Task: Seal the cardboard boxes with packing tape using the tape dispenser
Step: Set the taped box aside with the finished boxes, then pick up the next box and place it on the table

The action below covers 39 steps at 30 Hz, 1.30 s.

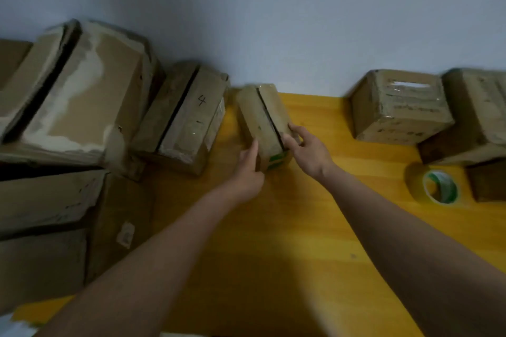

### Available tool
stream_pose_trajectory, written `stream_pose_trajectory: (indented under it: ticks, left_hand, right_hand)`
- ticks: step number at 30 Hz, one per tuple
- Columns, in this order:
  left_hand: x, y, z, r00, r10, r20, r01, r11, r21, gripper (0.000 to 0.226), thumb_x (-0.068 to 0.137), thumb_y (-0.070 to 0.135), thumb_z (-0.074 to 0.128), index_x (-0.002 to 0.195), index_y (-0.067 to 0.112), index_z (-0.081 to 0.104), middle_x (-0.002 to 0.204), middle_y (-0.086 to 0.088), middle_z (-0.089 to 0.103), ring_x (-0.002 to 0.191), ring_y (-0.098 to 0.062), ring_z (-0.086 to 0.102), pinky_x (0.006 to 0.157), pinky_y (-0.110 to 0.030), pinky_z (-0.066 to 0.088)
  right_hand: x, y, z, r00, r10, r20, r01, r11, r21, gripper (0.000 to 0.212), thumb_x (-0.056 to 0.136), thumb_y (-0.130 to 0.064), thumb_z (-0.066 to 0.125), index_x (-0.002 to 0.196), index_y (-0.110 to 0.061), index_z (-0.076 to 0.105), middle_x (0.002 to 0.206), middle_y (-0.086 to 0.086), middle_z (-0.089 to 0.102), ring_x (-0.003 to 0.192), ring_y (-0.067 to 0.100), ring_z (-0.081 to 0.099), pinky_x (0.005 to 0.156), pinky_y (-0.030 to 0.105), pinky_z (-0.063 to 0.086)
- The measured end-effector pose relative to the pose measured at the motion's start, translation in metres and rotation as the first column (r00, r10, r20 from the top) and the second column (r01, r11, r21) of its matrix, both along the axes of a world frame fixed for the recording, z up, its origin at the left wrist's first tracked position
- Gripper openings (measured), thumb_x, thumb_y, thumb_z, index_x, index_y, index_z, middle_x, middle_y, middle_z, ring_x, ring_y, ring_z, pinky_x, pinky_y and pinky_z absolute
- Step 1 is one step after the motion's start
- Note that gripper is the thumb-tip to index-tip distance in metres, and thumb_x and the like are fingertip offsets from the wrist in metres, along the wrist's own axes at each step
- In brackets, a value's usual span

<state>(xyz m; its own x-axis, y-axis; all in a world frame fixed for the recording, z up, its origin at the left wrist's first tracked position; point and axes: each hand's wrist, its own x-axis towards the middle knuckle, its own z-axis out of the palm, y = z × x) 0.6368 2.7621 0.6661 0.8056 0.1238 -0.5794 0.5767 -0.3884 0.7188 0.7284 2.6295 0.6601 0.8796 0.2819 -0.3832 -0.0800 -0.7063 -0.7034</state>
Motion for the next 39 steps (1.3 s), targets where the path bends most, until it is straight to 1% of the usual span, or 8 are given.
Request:
stream_pose_trajectory:
  ticks: [7,11,14,16,28,31,34,39]
  left_hand:
    - [-0.07,-0.066,-0.013,0.925,-0.373,0.071,0.373,0.928,0.006,0.075,0.095,0.0,0.042,0.155,0.024,0.004,0.16,0.0,0.01,0.146,-0.02,0.011,0.114,-0.029,0.016]
    - [-0.072,-0.054,-0.005,0.89,-0.281,0.36,0.145,0.922,0.359,0.051,0.092,0.004,0.051,0.14,0.022,0.049,0.142,-0.001,0.042,0.13,-0.017,0.034,0.108,-0.028,0.033]
    - [-0.042,-0.027,0.001,0.919,-0.286,0.272,0.089,0.821,0.563,0.077,0.09,0.005,0.057,0.149,0.042,0.024,0.159,0.006,0.001,0.146,-0.021,0.006,0.114,-0.039,0.026]
    - [-0.024,-0.022,0.005,0.947,-0.305,0.1,0.239,0.878,0.414,0.092,0.09,0.0,0.055,0.15,0.05,0.005,0.159,0.009,-0.018,0.148,-0.022,-0.008,0.116,-0.045,0.02]
    - [-0.134,-0.147,-0.011,0.961,-0.219,0.17,0.121,0.884,0.451,0.082,0.087,0.033,0.068,0.15,0.029,0.017,0.136,-0.002,0.025,0.125,-0.018,0.032,0.098,-0.031,0.041]
    - [-0.138,-0.158,-0.006,0.924,-0.282,0.258,0.063,0.778,0.625,0.093,0.079,0.046,0.073,0.151,0.025,0.018,0.152,-0.007,0.008,0.141,-0.025,0.012,0.113,-0.036,0.025]
    - [-0.123,-0.163,-0.004,0.826,-0.56,0.06,0.329,0.566,0.756,0.126,0.074,0.06,0.071,0.148,0.027,-0.025,0.151,-0.007,-0.04,0.14,-0.029,-0.035,0.116,-0.045,-0.016]
    - [-0.09,-0.17,-0.009,0.696,-0.692,-0.193,0.53,0.314,0.788,0.132,0.069,0.071,0.067,0.146,0.026,-0.029,0.15,-0.008,-0.04,0.139,-0.029,-0.035,0.113,-0.05,-0.021]
  right_hand:
    - [-0.053,-0.068,0.002,0.997,-0.074,0.022,0.075,0.992,-0.099,0.081,0.069,-0.053,0.079,0.135,-0.031,0.037,0.122,0.009,0.049,0.109,0.029,0.053,0.089,0.042,0.05]
    - [-0.082,-0.099,-0.001,0.996,-0.079,0.043,0.083,0.991,-0.1,0.076,0.075,-0.045,0.076,0.138,-0.031,0.037,0.121,0.008,0.046,0.11,0.028,0.049,0.09,0.037,0.043]
    - [-0.091,-0.111,-0.001,0.997,-0.063,0.032,0.066,0.993,-0.097,0.074,0.078,-0.043,0.074,0.14,-0.032,0.035,0.125,0.009,0.046,0.112,0.026,0.048,0.089,0.034,0.039]
    - [-0.095,-0.117,-0.001,0.999,-0.024,0.031,0.027,0.994,-0.104,0.075,0.079,-0.042,0.073,0.142,-0.032,0.034,0.128,0.01,0.047,0.115,0.027,0.048,0.091,0.034,0.039]
    - [-0.134,-0.207,-0.003,1.0,0.03,-0.005,-0.03,0.999,-0.015,0.068,0.079,-0.022,0.077,0.138,-0.033,0.047,0.154,0.012,0.016,0.143,0.026,0.02,0.111,0.024,0.022]
    - [-0.14,-0.216,-0.005,0.999,0.046,0.022,-0.046,0.999,0.024,0.066,0.079,-0.017,0.077,0.137,-0.031,0.049,0.151,0.011,0.022,0.14,0.023,0.027,0.106,0.017,0.022]
    - [-0.138,-0.219,-0.009,0.997,0.074,0.037,-0.075,0.996,0.049,0.066,0.079,-0.011,0.076,0.136,-0.031,0.048,0.142,0.01,0.03,0.135,0.024,0.034,0.106,0.017,0.025]
    - [-0.129,-0.225,-0.003,0.987,0.152,-0.041,-0.151,0.988,0.034,0.06,0.087,-0.006,0.068,0.14,-0.025,0.048,0.155,0.012,0.017,0.142,0.026,0.026,0.102,0.016,0.022]
